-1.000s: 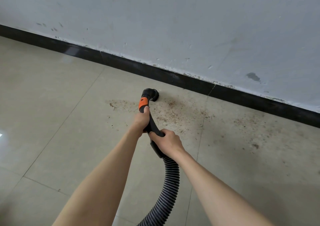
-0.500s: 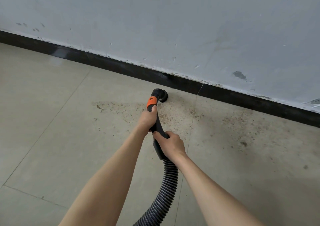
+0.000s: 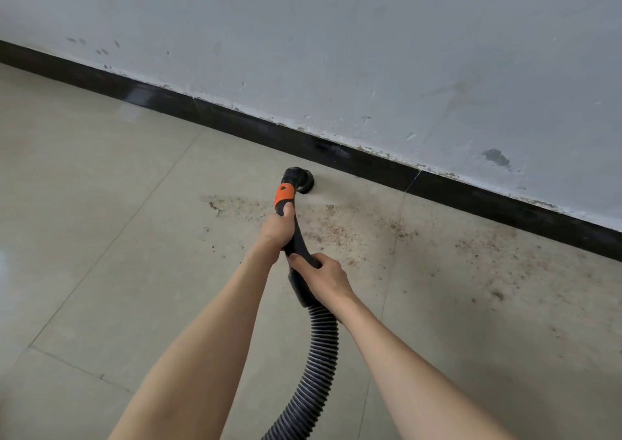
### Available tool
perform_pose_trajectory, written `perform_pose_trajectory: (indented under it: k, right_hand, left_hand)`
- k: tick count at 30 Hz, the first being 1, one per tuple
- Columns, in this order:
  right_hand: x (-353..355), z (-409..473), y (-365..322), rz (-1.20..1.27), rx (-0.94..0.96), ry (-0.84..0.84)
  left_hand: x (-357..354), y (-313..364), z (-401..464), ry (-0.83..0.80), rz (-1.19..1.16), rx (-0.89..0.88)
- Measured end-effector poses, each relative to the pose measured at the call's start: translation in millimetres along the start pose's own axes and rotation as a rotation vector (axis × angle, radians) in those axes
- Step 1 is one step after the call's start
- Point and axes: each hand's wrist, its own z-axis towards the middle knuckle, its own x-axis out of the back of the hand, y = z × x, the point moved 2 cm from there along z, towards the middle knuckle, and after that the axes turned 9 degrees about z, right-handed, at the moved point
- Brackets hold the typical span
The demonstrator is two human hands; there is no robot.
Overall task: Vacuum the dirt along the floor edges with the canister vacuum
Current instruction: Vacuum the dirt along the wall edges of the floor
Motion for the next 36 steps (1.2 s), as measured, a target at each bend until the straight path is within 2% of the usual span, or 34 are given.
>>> perform_pose_trajectory:
  k: [6, 13, 22, 29, 36]
  right_hand:
    - [-57, 2, -7, 0.028, 0.003, -0.119]
    - [-111, -1, -16, -0.08, 0.132, -0.129]
    - [-132, -14, -20, -0.166, 0.147, -0.227]
    - [-122, -30, -20, -0.192, 0.134, -0.201]
    - [-110, -40, -19, -0.208, 0.121, -0.177]
  left_hand:
    - [62, -36, 16, 0.168, -0.096, 0.069]
    - [116, -73, 23, 0.264, -0.139, 0.14]
    - [143, -106, 15, 0.249, -0.241, 0.231]
    - [135, -101, 1, 0.14, -0.349, 0.265]
    - [125, -95, -12, 0.111, -0.383, 0.225]
